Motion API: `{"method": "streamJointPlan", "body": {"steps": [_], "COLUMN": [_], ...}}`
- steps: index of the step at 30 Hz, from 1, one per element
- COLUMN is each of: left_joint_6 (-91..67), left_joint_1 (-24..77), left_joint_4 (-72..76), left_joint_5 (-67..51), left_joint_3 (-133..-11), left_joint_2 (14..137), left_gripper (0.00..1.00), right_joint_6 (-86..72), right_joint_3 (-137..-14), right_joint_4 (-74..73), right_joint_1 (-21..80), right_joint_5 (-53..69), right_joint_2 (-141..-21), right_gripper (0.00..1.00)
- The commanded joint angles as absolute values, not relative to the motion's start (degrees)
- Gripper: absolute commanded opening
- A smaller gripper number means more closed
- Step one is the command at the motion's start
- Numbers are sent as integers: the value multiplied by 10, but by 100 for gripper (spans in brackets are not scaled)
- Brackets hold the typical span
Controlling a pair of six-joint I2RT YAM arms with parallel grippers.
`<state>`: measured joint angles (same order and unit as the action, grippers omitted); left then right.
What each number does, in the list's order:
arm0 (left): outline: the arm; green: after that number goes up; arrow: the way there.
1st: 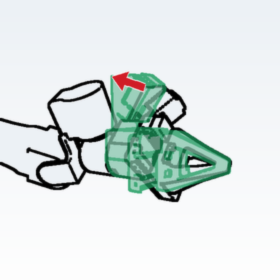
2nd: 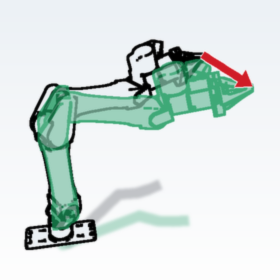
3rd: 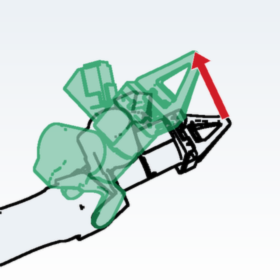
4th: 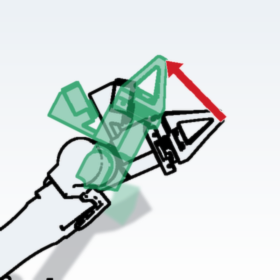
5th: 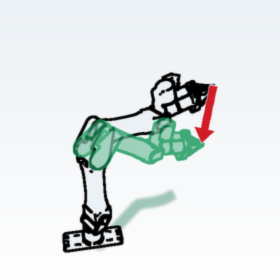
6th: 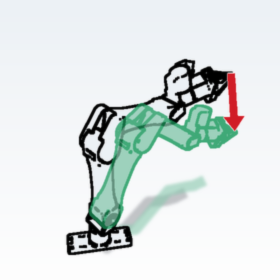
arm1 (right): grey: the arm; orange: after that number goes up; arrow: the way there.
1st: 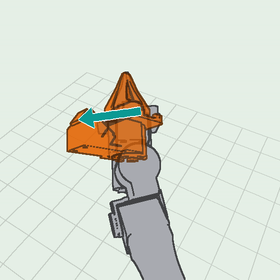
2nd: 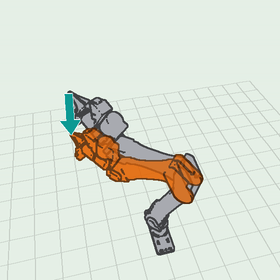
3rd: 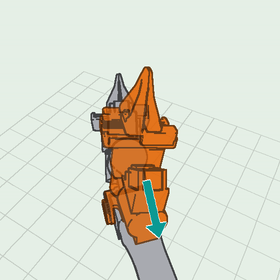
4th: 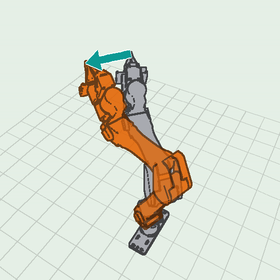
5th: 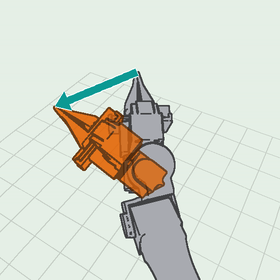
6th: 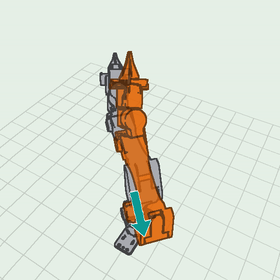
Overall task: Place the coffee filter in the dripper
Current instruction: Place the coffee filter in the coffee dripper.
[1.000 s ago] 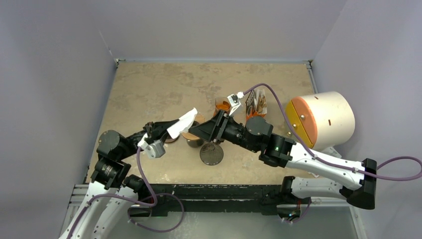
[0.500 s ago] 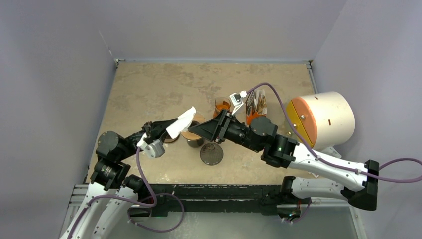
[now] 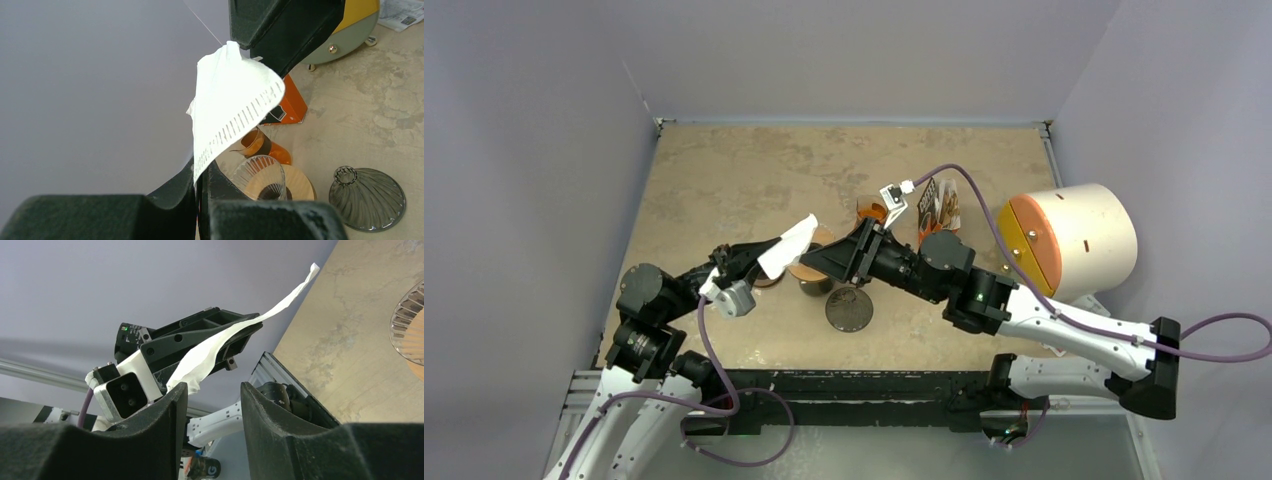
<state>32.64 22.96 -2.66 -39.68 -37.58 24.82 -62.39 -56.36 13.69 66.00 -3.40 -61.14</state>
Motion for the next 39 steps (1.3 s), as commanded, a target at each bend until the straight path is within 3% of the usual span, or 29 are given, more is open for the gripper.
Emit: {"method": "streamJointPlan", "body": {"steps": [1, 39], "left_joint_6": [330, 377], "left_joint_1": [231, 231], "left_joint_4": [-9, -20], "left_joint_5": [-404, -468], "left_joint_3": [-368, -359], "left_joint_2": [244, 226], "left_gripper": [0, 0], "right_joint_6": [-625, -627], "right_joint_3": [-596, -625], "right_joint_4": [168, 152], "right_joint_1": [663, 663], "right_joint_5": [-29, -44], "right_joint_2": [-619, -642], "right_gripper": [46, 46]}}
